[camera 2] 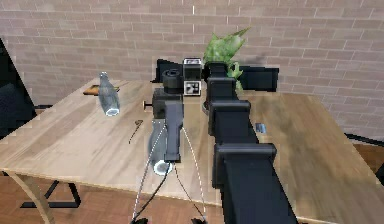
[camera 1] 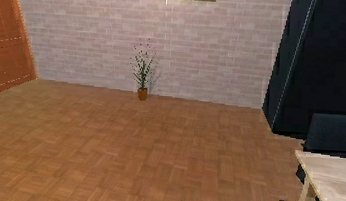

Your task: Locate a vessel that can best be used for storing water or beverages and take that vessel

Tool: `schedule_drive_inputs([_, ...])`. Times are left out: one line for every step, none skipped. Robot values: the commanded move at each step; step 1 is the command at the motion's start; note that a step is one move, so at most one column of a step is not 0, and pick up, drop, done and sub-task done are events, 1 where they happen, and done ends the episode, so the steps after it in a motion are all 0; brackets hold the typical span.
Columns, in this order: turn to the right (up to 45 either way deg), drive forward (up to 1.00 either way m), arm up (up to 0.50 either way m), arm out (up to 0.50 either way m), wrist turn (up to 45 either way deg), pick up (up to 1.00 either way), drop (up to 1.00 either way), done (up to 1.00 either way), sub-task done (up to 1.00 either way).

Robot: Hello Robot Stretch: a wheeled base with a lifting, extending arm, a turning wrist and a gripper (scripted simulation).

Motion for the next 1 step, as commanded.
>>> schedule_drive_inputs([0.0,0.00,0.00,0.00,45.0,0.00,0.00,0.00,0.00])
